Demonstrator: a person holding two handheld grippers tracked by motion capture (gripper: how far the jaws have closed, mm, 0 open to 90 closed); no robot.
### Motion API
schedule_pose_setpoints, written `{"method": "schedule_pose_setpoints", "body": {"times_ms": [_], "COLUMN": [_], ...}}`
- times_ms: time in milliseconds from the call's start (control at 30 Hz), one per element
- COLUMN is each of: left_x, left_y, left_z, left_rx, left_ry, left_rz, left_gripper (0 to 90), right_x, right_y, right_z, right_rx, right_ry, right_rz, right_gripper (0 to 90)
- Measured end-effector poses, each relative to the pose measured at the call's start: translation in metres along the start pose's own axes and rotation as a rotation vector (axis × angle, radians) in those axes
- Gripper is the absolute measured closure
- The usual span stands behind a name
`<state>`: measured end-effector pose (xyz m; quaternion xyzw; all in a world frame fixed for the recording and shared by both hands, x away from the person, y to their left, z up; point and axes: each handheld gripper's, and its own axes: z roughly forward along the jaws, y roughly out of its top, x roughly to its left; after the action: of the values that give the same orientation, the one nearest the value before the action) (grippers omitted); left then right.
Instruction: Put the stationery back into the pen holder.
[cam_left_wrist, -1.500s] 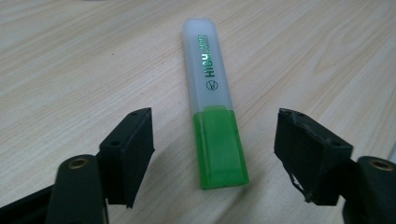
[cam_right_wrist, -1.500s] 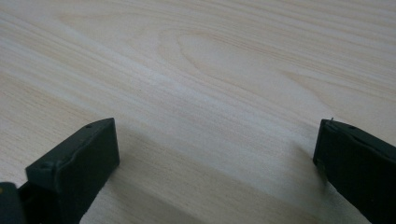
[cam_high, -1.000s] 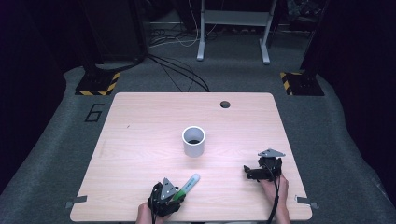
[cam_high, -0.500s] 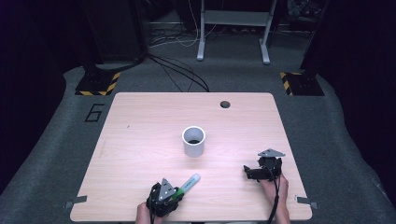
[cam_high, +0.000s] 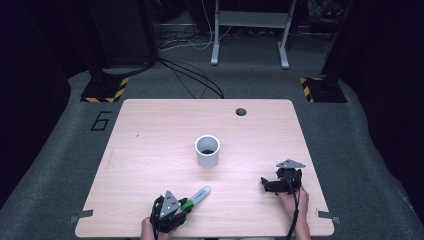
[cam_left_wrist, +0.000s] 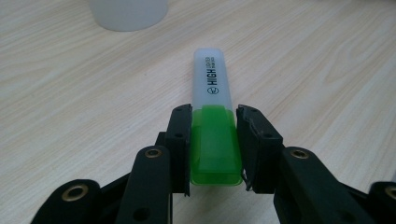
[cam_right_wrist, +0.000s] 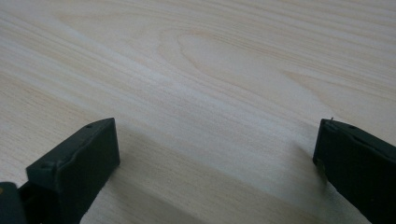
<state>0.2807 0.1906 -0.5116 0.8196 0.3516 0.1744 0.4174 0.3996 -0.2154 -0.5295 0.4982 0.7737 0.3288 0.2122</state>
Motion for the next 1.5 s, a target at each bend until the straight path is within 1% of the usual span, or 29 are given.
{"method": "schedule_pose_setpoints", "body": {"times_ms": [67, 133, 167, 267, 333, 367, 533, 567, 600, 667, 733, 800, 833, 1033, 1067, 1100, 1167, 1267, 1300, 1333, 1500], "left_x": [0.001, 0.002, 0.004, 0.005, 0.006, 0.007, 0.010, 0.010, 0.011, 0.013, 0.014, 0.016, 0.016, 0.022, 0.023, 0.023, 0.026, 0.029, 0.030, 0.032, 0.035], "left_y": [0.000, 0.001, 0.001, 0.003, 0.004, 0.005, 0.008, 0.008, 0.009, 0.010, 0.011, 0.012, 0.012, 0.015, 0.015, 0.015, 0.017, 0.018, 0.019, 0.020, 0.022], "left_z": [-0.001, -0.003, -0.006, -0.009, -0.012, -0.014, -0.021, -0.021, -0.022, -0.025, -0.027, -0.027, -0.028, -0.031, -0.032, -0.033, -0.034, -0.036, -0.037, -0.037, -0.039], "left_rx": [-0.007, -0.012, -0.018, -0.026, -0.043, -0.042, -0.063, -0.063, -0.066, -0.073, -0.075, -0.078, -0.078, -0.090, -0.088, -0.088, -0.098, -0.099, -0.101, -0.115, -0.122], "left_ry": [0.008, 0.005, 0.010, 0.010, 0.023, 0.016, 0.025, 0.025, 0.032, 0.036, 0.039, 0.046, 0.045, 0.062, 0.065, 0.063, 0.075, 0.078, 0.081, 0.084, 0.090], "left_rz": [0.008, 0.003, 0.008, 0.008, 0.005, 0.008, 0.002, 0.002, 0.011, 0.006, 0.010, 0.014, 0.006, 0.006, 0.010, 0.004, 0.005, 0.011, 0.009, -0.003, -0.004], "left_gripper": [67.3, 67.3, 67.3, 67.3, 67.3, 67.3, 67.4, 67.3, 67.3, 67.3, 67.3, 67.4, 67.3, 67.3, 67.3, 67.3, 67.3, 67.3, 67.3, 67.3, 67.3], "right_x": [0.000, 0.000, 0.000, 0.000, 0.000, 0.000, 0.000, 0.000, 0.000, 0.000, 0.000, 0.000, 0.000, 0.000, 0.000, 0.000, 0.000, 0.000, 0.000, 0.000, 0.000], "right_y": [0.000, 0.000, 0.000, 0.000, 0.000, 0.000, 0.000, 0.000, 0.000, 0.000, 0.000, 0.000, 0.000, 0.000, 0.000, 0.000, 0.000, 0.000, 0.000, 0.000, 0.000], "right_z": [0.000, 0.000, 0.000, 0.000, 0.000, 0.000, 0.000, 0.000, 0.000, 0.000, 0.000, 0.000, 0.000, 0.000, 0.000, 0.000, 0.000, 0.000, 0.000, 0.000, 0.000], "right_rx": [0.000, 0.000, 0.000, 0.000, 0.000, 0.000, 0.000, 0.000, 0.000, 0.000, 0.000, 0.000, 0.000, 0.000, 0.000, 0.000, 0.000, 0.000, 0.000, 0.000, 0.000], "right_ry": [0.000, 0.000, 0.000, 0.000, 0.000, 0.000, 0.000, 0.000, 0.000, 0.000, 0.000, 0.000, 0.000, 0.000, 0.000, 0.000, 0.000, 0.000, 0.000, 0.000, 0.000], "right_rz": [0.000, 0.000, 0.000, 0.000, 0.000, 0.000, 0.000, 0.000, 0.000, -0.001, 0.000, 0.000, 0.000, -0.001, -0.001, 0.000, 0.000, -0.001, 0.000, 0.000, 0.000], "right_gripper": [0.0, 0.0, 0.0, 0.0, 0.0, 0.0, 0.0, 0.0, 0.0, 0.0, 0.0, 0.0, 0.0, 0.0, 0.0, 0.0, 0.0, 0.0, 0.0, 0.0, 0.0]}}
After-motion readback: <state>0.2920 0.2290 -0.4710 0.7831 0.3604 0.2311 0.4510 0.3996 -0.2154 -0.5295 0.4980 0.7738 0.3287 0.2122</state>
